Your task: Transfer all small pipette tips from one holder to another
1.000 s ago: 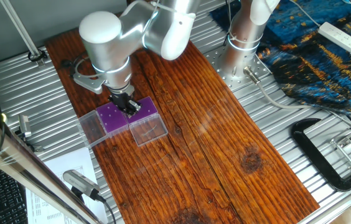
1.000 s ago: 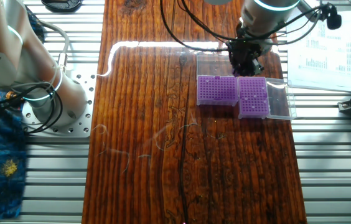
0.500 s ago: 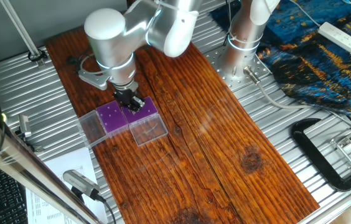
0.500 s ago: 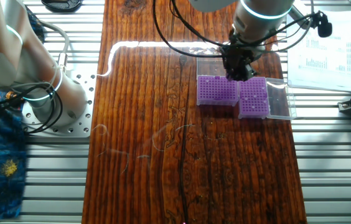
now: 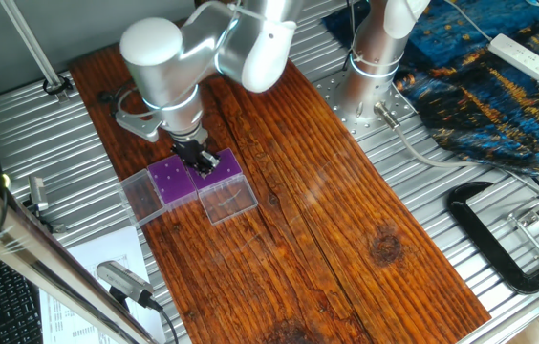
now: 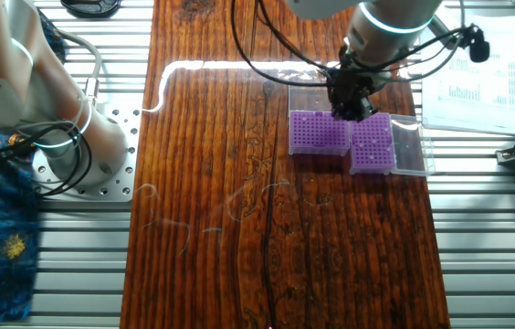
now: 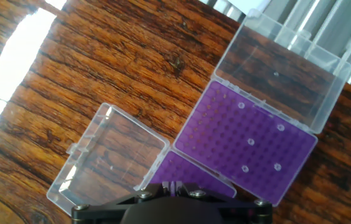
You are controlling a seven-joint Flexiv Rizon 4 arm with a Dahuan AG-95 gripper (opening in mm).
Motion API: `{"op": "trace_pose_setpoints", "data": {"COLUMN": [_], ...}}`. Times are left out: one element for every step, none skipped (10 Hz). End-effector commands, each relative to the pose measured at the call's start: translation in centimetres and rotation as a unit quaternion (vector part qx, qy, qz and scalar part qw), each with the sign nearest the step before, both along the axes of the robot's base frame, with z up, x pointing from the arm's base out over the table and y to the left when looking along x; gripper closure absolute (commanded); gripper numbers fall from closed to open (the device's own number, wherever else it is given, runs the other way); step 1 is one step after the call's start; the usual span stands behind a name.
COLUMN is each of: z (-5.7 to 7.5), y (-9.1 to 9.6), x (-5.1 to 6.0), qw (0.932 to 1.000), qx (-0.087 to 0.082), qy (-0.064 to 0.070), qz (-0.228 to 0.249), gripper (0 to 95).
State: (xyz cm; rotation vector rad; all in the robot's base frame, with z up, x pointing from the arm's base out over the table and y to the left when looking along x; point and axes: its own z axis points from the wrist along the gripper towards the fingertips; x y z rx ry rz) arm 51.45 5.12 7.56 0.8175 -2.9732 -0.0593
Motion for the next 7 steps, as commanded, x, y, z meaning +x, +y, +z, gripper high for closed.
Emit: {"op": "trace_pose_setpoints", "data": {"z": [-0.06,-0.06,-0.06,-0.09,-0.1,-0.13,-0.15], "y": [-0.03,-0.03,-0.03,-0.04,-0.04,-0.04,-0.04], "x": [0.15,0.14,0.14,0.15,0.15,0.15,0.15], "qw": [1.0,1.0,1.0,1.0,1.0,1.0,1.0], "qx": [0.003,0.003,0.003,0.003,0.004,0.006,0.007], "qy": [0.003,0.004,0.004,0.005,0.005,0.005,0.005], "qz": [0.0,-0.001,-0.002,-0.003,-0.003,-0.006,-0.005], "gripper": [95.0,95.0,95.0,95.0,95.0,95.0,95.0]}}
